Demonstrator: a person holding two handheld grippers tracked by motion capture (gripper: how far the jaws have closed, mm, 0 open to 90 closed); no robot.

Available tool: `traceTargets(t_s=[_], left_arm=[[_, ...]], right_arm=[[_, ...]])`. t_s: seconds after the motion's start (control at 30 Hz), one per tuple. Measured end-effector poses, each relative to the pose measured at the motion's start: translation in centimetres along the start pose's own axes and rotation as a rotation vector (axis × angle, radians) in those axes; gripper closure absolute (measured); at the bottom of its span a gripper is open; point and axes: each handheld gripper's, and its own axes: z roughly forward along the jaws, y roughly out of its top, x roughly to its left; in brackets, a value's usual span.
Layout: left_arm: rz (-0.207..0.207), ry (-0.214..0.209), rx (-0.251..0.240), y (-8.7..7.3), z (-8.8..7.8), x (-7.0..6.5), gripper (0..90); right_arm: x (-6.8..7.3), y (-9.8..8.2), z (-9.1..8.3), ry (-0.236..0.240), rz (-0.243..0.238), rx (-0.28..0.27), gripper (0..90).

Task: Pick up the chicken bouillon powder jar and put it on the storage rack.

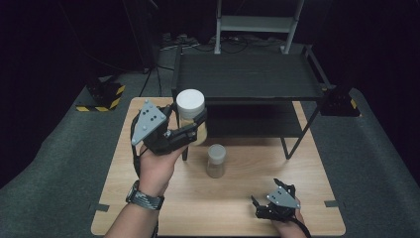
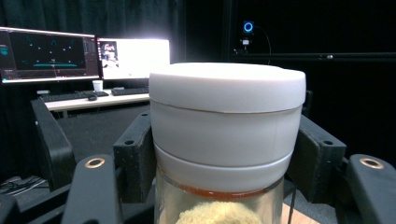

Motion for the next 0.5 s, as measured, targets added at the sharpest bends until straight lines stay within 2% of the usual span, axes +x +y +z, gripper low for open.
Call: traceTargets(t_s=[0.17,0.33,0.5], left_arm=[[0.02,0.015,-0.002,1.1,1.1,0.0,34.2],[0.017,0.027,-0.006,2.0,2.3,0.5,34.2],[0.032,0.042,-0.006,3.0,3.5,0.8,34.2]], right_arm=[[0.0,-0.1,0.0,0.003,0.002,-0.004,0.1],[0.0,-0.1,-0.1,0.003,0.001,-0.006,0.1],[-0.1,-0.1,-0.1,0.004,0.003,-0.008,0.1]])
